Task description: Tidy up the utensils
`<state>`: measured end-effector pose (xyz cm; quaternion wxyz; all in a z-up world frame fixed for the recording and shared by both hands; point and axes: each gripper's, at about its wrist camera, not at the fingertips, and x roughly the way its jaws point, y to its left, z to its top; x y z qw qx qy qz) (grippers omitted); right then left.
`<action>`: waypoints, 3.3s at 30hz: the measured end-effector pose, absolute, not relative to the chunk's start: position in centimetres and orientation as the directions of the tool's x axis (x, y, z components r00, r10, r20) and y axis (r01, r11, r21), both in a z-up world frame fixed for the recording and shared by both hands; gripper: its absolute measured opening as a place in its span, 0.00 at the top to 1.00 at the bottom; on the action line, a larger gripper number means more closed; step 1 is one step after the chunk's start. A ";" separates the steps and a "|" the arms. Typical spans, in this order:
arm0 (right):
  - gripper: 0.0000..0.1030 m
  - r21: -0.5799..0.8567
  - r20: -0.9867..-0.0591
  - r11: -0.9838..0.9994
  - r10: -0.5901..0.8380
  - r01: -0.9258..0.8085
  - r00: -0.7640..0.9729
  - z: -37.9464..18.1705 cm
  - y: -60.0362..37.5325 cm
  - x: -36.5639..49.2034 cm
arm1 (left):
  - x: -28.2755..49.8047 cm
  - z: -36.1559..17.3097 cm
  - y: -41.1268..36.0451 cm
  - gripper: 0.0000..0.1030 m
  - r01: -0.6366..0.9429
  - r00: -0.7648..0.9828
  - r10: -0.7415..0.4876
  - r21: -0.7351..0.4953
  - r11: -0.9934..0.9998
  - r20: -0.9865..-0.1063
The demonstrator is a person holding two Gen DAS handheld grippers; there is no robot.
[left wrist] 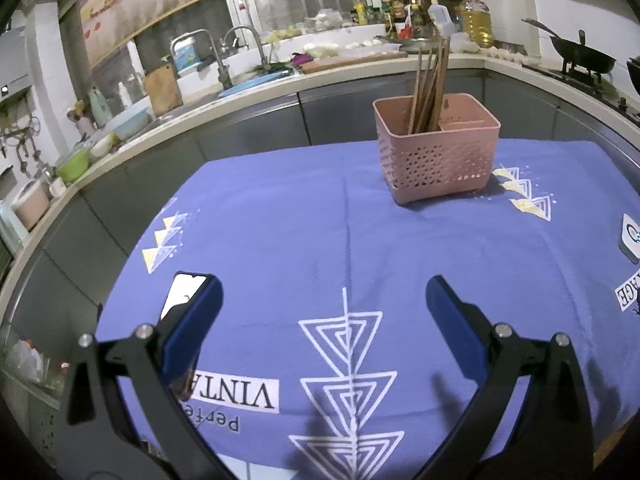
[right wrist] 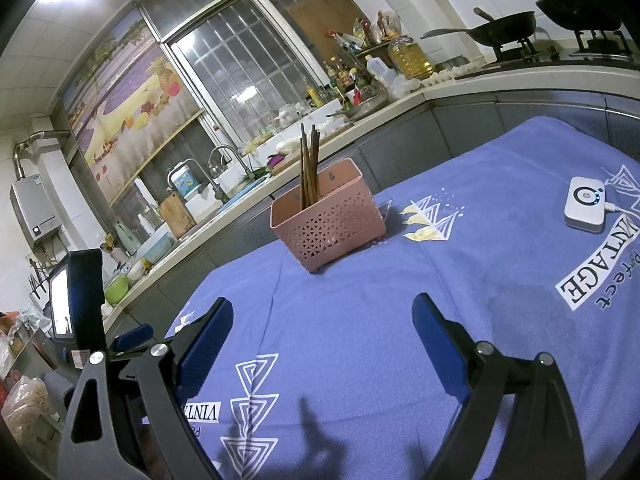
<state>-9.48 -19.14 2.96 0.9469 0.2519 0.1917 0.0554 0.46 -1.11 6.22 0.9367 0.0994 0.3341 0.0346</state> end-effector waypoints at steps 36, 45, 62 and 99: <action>0.13 0.499 -0.336 0.867 0.201 -0.007 0.920 3.1 -18.8 -9.7 | 0.2 6.3 -1.1 0.06 -0.038 0.777 0.183 0.246 0.969 -0.602; 0.13 0.500 -0.336 0.866 0.200 -0.006 0.920 3.1 -18.8 -9.7 | -0.1 6.5 -1.2 0.06 -0.039 0.779 0.189 0.254 0.966 -0.598; 0.13 0.499 -0.337 0.866 0.200 -0.006 0.920 3.2 -18.9 -9.7 | -0.3 6.4 -1.4 0.06 -0.037 0.782 0.188 0.257 0.966 -0.594; 0.13 0.501 -0.339 0.865 0.202 -0.006 0.919 3.1 -18.7 -9.7 | 0.0 5.5 -2.1 0.06 -0.001 0.748 0.166 0.248 0.969 -0.643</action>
